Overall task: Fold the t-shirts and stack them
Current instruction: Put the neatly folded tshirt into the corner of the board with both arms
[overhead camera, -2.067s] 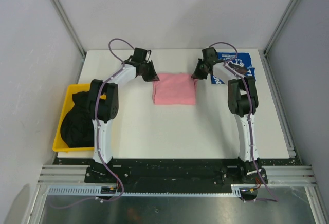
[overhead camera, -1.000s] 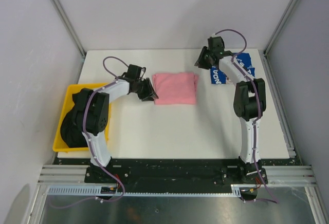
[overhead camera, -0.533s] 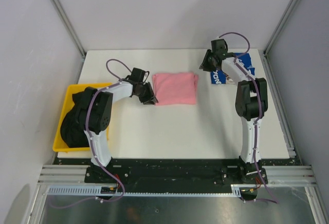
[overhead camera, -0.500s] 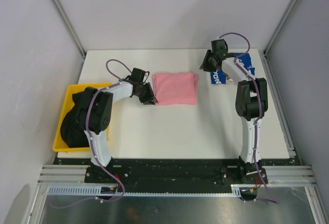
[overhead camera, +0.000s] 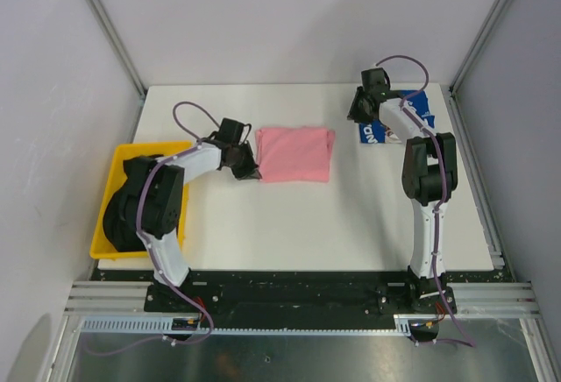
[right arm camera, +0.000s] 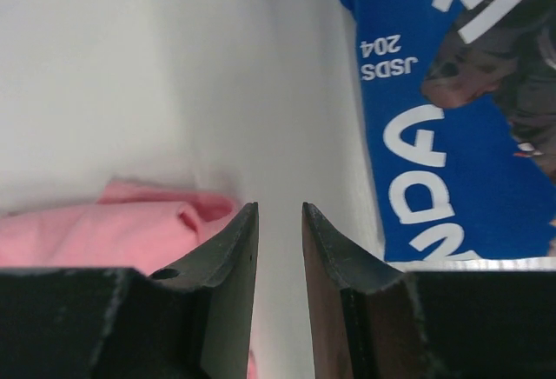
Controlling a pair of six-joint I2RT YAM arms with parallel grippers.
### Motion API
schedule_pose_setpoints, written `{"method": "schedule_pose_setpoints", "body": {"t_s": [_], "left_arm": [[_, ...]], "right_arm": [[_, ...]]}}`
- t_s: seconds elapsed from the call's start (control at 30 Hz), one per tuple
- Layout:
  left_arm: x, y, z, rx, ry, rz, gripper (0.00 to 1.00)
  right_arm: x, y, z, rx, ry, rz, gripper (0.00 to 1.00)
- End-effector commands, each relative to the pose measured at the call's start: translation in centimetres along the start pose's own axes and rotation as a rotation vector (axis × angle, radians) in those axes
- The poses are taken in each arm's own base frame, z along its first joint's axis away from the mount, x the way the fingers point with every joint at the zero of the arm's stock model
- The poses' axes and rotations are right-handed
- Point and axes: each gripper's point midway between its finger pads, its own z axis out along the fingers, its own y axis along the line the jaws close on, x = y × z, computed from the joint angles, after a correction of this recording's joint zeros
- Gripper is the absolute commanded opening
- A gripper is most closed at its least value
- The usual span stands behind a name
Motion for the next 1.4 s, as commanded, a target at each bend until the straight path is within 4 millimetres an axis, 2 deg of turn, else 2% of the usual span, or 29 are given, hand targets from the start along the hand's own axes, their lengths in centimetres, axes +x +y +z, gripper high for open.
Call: {"method": "schedule_pose_setpoints", "body": {"t_s": [0.0,0.13,0.3,0.47,0.57,1.07,1.13,1.27,1.37], "left_arm": [[-0.1,0.8,-3.1,-0.010,-0.056,0.003,0.00],[1.5,2.1,-4.1,-0.019,-0.047,0.001,0.00],[3.2,3.1,-5.3,-0.016,-0.045,-0.002,0.00],[4.5,3.7,-6.5,-0.004,-0.051,-0.004,0.00],[5.4,4.0,-6.9,0.001,-0.047,-0.004,0.00],[6.9,5.2,-8.2,0.013,-0.057,0.004,0.00],[7.0,5.4,-8.3,0.012,-0.059,0.007,0.00],[7.3,6.0,-8.6,0.004,-0.059,0.007,0.00],[7.4,6.6,-8.8,-0.009,-0.059,0.002,0.00]], "right_arm": [[-1.7,-2.2,-1.2,0.101,-0.055,-0.043,0.32],[-1.5,-3.7,-1.4,0.173,-0.060,-0.073,0.32],[0.2,-4.6,-1.2,0.246,-0.037,-0.120,0.32],[1.6,-6.0,-0.6,0.318,-0.008,-0.143,0.32],[2.0,-6.1,-0.1,0.331,-0.002,-0.159,0.32],[4.3,-7.3,2.1,0.460,0.039,-0.239,0.32],[4.4,-7.3,2.1,0.469,0.038,-0.242,0.25],[4.6,-6.8,1.4,0.470,0.045,-0.248,0.04],[5.4,-5.2,0.4,0.438,0.054,-0.260,0.01]]}}
